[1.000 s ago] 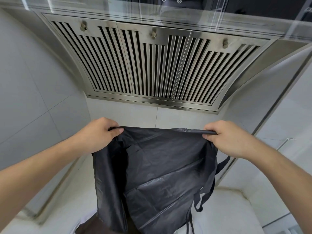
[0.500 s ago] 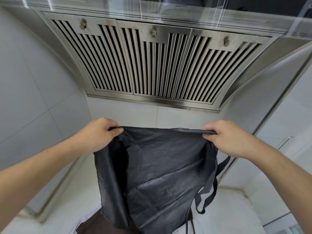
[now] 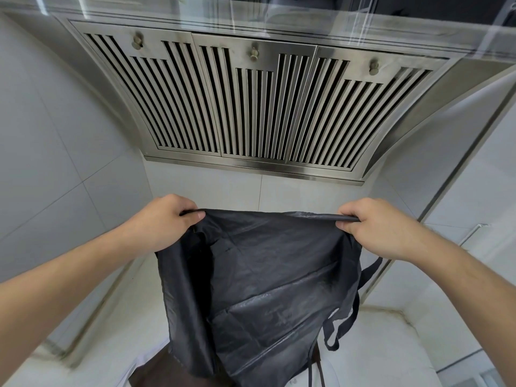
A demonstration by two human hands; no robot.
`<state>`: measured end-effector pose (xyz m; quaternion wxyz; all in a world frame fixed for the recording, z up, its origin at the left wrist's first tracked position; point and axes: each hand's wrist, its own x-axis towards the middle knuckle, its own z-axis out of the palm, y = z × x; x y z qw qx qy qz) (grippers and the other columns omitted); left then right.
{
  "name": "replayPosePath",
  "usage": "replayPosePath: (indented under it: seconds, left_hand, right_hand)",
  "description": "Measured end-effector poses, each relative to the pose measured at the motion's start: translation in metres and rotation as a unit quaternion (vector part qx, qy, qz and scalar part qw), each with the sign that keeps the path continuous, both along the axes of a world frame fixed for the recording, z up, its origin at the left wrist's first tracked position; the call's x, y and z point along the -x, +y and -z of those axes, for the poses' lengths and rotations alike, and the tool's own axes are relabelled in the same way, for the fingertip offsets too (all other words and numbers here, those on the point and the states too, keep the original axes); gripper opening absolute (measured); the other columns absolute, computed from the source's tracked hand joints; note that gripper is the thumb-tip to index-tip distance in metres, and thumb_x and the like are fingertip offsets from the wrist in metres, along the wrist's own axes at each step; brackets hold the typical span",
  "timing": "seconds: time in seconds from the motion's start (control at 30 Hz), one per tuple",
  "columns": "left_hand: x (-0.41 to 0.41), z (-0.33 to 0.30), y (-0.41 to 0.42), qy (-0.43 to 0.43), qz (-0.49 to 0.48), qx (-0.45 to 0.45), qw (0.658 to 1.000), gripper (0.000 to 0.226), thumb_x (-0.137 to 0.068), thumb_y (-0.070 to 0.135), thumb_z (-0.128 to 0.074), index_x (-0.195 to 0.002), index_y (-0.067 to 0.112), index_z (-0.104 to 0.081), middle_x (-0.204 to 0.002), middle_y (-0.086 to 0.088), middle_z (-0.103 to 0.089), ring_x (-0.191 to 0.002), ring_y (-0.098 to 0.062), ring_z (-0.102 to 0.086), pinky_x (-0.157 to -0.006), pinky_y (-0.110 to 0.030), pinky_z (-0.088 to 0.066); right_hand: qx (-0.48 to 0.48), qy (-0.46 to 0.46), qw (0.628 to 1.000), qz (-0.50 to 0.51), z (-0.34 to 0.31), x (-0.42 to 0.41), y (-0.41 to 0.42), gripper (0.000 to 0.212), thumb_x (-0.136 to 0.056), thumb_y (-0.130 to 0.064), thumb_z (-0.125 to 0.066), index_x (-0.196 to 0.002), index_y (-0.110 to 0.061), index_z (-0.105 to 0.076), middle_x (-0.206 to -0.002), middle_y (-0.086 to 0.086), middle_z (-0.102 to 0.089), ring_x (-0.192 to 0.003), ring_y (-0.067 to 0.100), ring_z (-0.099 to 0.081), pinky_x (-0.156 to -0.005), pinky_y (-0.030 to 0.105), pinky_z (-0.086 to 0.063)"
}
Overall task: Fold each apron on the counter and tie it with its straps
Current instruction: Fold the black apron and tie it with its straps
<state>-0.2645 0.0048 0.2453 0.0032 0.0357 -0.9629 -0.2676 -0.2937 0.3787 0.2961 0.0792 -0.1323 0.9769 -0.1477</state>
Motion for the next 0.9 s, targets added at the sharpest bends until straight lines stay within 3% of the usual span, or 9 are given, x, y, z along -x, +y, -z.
replayPosePath:
  seconds: [0.53,0.63,0.7,0.73,0.8,0.83,0.87,0.9]
  left_hand:
    - [-0.001,0.002,-0.002,-0.004,-0.001,-0.005,1.0,0.046,-0.106,0.04,-0.056,-0.066,0.017,-0.056,-0.054,0.004,-0.046,-0.055,-0.018,-0.048,-0.058,-0.031,-0.04]
    - [-0.004,-0.008,0.0,-0.017,0.0,-0.004,1.0,0.04,-0.106,0.039,-0.057,-0.071,0.02,-0.065,-0.058,0.003,-0.053,-0.06,-0.02,-0.054,-0.059,-0.031,-0.042]
    - [-0.007,-0.018,0.005,0.051,-0.018,-0.027,0.998,0.031,-0.105,0.036,-0.059,-0.082,0.02,-0.07,-0.066,0.004,-0.062,-0.07,-0.019,-0.061,-0.061,-0.029,-0.043]
    - [-0.008,-0.024,0.007,0.129,-0.038,-0.064,0.989,0.025,-0.105,0.034,-0.059,-0.087,0.021,-0.07,-0.073,0.006,-0.066,-0.076,-0.014,-0.063,-0.064,-0.024,-0.045]
    - [-0.013,-0.031,0.013,0.302,-0.05,-0.138,0.942,0.018,-0.106,0.03,-0.058,-0.092,0.025,-0.067,-0.08,0.009,-0.068,-0.08,-0.006,-0.062,-0.066,-0.015,-0.045]
    - [-0.014,-0.032,0.015,0.317,-0.03,-0.127,0.94,0.017,-0.107,0.029,-0.057,-0.092,0.025,-0.065,-0.081,0.009,-0.067,-0.079,-0.007,-0.062,-0.066,-0.014,-0.044]
    - [-0.013,-0.029,0.013,0.255,0.019,-0.069,0.964,0.017,-0.106,0.028,-0.058,-0.091,0.024,-0.063,-0.081,0.007,-0.067,-0.078,-0.01,-0.062,-0.065,-0.016,-0.044]
    - [-0.013,-0.027,0.014,0.116,0.075,0.022,0.99,0.017,-0.104,0.027,-0.059,-0.089,0.02,-0.063,-0.081,0.004,-0.068,-0.077,-0.018,-0.064,-0.063,-0.018,-0.045]
  right_hand:
    - [-0.003,0.007,1.0,-0.009,0.001,-0.001,-0.002,0.038,-0.106,-0.021,-0.056,-0.069,-0.015,-0.053,-0.062,0.001,-0.051,-0.06,0.018,-0.049,-0.058,0.035,-0.038]
    - [-0.022,0.002,1.0,-0.009,-0.007,0.002,-0.001,0.036,-0.106,-0.021,-0.056,-0.07,-0.017,-0.055,-0.063,0.001,-0.055,-0.062,0.019,-0.053,-0.06,0.037,-0.042]
    - [0.0,0.075,0.997,-0.012,-0.014,0.001,0.001,0.032,-0.104,-0.016,-0.056,-0.073,-0.021,-0.057,-0.068,0.001,-0.061,-0.068,0.02,-0.059,-0.064,0.039,-0.048]
    - [0.043,0.164,0.985,-0.015,-0.017,-0.001,0.002,0.027,-0.101,-0.01,-0.054,-0.077,-0.023,-0.059,-0.069,0.0,-0.062,-0.069,0.02,-0.06,-0.064,0.039,-0.05]
    - [0.126,0.355,0.926,-0.023,-0.019,-0.01,0.0,0.024,-0.092,-0.001,-0.051,-0.086,-0.023,-0.058,-0.071,-0.003,-0.06,-0.067,0.019,-0.056,-0.058,0.034,-0.045]
    - [0.109,0.374,0.92,-0.028,-0.019,-0.011,-0.001,0.023,-0.09,-0.001,-0.051,-0.088,-0.022,-0.057,-0.072,-0.004,-0.058,-0.067,0.019,-0.053,-0.057,0.033,-0.042]
    - [0.047,0.32,0.945,-0.048,-0.015,-0.01,-0.002,0.02,-0.091,-0.004,-0.052,-0.089,-0.023,-0.057,-0.074,-0.005,-0.058,-0.07,0.022,-0.053,-0.059,0.035,-0.044]
    - [-0.057,0.186,0.979,-0.061,-0.009,-0.009,-0.007,0.015,-0.095,-0.01,-0.055,-0.089,-0.023,-0.059,-0.077,-0.005,-0.059,-0.076,0.024,-0.056,-0.066,0.038,-0.05]
